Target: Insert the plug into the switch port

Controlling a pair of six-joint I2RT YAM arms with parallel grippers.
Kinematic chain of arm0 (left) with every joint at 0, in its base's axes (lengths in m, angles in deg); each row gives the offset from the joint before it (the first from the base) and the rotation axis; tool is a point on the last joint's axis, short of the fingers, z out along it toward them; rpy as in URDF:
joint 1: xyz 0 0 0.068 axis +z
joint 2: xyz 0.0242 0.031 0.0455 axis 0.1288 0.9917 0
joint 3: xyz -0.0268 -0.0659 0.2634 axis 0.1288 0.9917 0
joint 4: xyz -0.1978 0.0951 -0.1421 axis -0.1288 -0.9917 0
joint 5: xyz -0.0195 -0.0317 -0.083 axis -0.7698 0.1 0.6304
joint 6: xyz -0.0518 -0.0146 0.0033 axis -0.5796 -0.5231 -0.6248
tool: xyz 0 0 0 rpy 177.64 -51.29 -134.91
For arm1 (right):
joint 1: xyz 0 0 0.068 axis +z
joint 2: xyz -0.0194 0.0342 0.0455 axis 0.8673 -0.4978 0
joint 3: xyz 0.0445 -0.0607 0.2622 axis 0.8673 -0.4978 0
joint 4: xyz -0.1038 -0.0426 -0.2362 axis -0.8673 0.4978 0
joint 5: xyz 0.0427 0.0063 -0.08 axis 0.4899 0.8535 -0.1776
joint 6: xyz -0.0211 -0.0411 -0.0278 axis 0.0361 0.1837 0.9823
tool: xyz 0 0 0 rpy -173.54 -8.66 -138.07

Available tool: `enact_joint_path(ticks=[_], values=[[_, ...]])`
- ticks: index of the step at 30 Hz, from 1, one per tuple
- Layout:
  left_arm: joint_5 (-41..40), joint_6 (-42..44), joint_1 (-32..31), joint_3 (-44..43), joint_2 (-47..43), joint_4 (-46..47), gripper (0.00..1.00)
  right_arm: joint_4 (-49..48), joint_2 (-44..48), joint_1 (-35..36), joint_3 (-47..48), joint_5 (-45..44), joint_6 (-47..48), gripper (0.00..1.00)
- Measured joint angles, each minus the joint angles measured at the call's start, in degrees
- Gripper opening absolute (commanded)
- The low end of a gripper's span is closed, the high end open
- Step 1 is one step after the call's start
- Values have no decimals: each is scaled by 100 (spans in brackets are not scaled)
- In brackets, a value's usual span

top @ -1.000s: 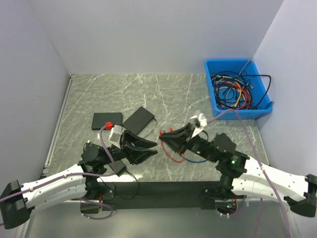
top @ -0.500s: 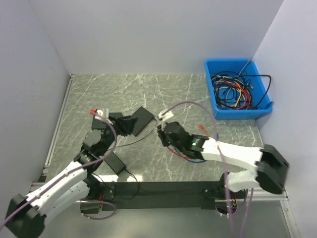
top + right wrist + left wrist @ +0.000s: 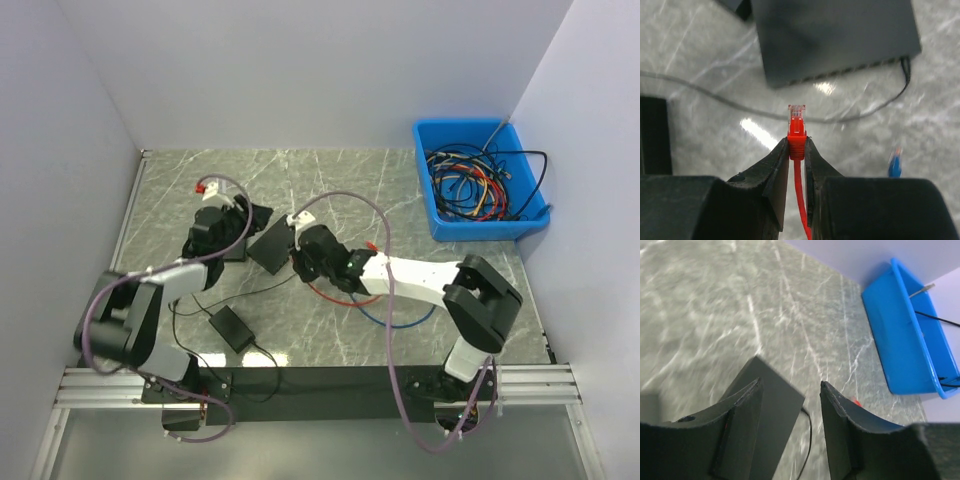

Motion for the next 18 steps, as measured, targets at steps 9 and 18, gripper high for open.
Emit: enact_joint_path(ticks=[9, 18], values=[[942, 155, 306, -662, 1558, 833, 69, 57, -861, -796, 404, 820, 129, 0], [1346, 195, 374, -699, 2197, 1178, 88, 328, -1390, -820, 828, 1139, 275, 0]])
